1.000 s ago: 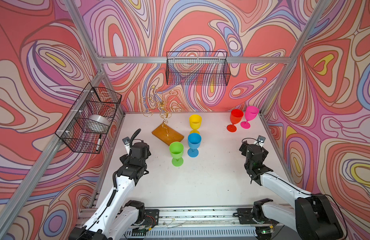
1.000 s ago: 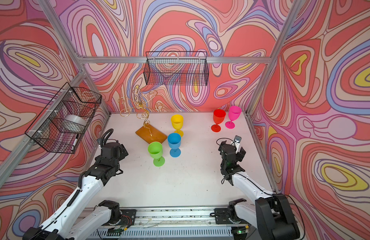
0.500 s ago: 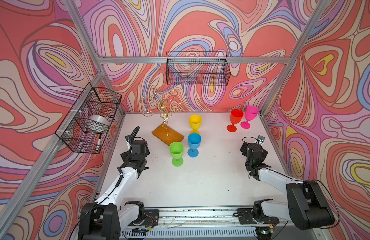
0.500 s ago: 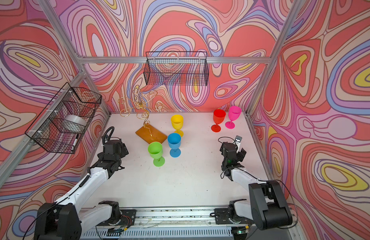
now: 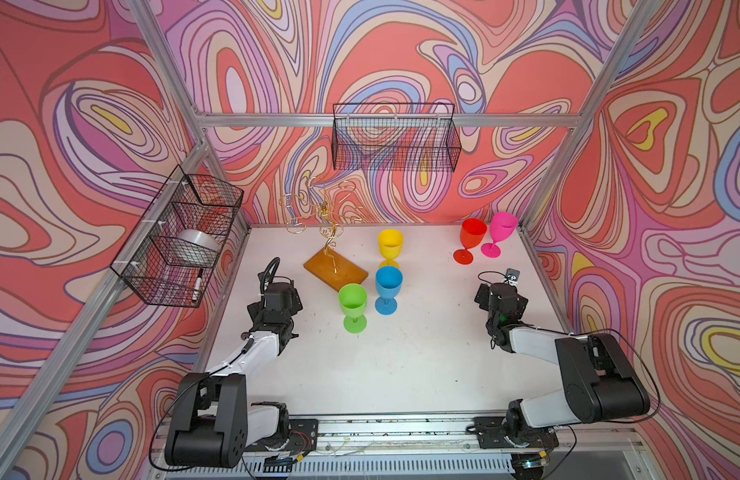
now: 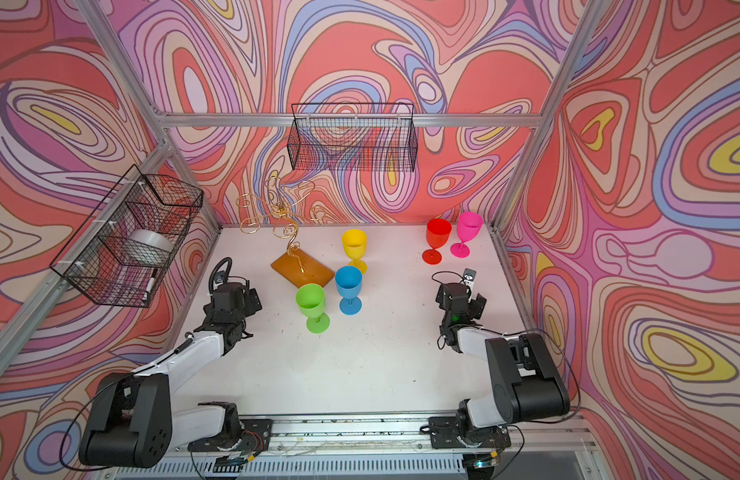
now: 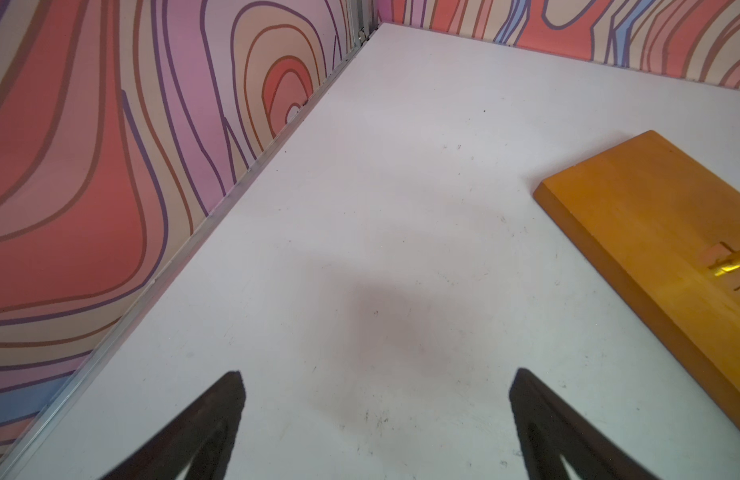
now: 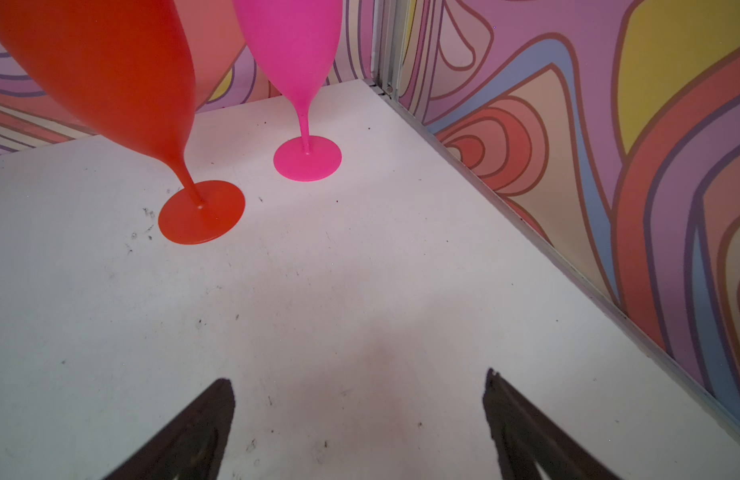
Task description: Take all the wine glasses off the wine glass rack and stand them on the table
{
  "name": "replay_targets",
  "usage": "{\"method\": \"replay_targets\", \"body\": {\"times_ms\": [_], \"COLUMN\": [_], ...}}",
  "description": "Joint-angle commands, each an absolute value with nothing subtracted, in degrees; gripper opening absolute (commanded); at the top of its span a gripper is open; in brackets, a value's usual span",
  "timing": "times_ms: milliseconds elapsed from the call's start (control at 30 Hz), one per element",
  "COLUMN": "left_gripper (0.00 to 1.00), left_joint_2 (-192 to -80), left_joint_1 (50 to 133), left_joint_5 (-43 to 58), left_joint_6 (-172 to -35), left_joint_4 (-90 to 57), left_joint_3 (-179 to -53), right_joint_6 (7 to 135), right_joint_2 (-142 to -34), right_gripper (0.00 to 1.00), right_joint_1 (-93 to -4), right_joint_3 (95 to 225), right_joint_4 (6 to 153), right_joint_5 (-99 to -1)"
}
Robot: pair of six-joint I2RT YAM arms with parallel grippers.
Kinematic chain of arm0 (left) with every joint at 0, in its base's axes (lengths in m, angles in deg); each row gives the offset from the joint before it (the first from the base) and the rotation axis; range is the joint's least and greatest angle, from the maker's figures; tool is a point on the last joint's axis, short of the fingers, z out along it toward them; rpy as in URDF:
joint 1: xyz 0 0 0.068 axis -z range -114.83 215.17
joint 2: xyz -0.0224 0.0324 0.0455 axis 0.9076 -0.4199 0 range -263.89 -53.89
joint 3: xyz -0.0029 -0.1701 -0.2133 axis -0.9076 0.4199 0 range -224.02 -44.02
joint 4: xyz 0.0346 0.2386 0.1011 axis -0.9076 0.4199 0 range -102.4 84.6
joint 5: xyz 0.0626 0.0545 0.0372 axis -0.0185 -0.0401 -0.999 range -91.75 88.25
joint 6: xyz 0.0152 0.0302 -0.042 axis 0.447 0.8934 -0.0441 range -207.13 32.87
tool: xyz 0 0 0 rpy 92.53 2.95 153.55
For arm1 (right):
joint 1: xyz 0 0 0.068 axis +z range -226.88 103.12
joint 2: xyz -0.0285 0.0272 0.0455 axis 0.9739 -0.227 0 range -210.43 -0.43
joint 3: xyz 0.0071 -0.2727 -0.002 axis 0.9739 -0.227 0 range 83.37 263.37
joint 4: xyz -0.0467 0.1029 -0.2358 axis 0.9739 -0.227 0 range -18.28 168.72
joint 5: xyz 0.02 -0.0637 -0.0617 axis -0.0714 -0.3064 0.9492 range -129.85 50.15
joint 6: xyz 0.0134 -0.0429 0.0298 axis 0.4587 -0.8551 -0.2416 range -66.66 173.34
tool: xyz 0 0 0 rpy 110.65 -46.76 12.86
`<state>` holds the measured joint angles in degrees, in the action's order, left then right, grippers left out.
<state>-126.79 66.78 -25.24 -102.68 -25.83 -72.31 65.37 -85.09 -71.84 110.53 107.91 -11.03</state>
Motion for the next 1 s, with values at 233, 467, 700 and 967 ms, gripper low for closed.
{"method": "replay_targets", "body": {"times_ms": [233,467,700,967], "left_gripper": [1.00,1.00,1.00,1.00], "left_joint_2": [-129.5,-129.9,-134.0,-137.2], "left_joint_1": [64.2,58.4,56.8,57.3], "left_joint_5": [-20.7,-13.3,-7.9,-4.3], "left_joint_6": [-100.8,-103.2,-101.6,-99.2], "left_joint_4": [-35.6,-39.7,-45.4,-45.9], "left_joint_3": [-69.8,-68.4,-69.2,-71.5], "right_joint_6": [63.4,60.8,58.8,57.5], "right_joint_2": [-91.4,-97.6,-97.9,-96.6], "right_gripper": [0.98,0.98,0.97,0.97], "right_joint_1": [-75.0,-75.5,-75.5,-75.4], "right_joint_3": [116.0,119.5,119.5,113.3], "right_joint_4": [111.7,115.3,116.0,126.3], "right_joint_5": [-15.8,-17.7,-20.7,-24.1]}}
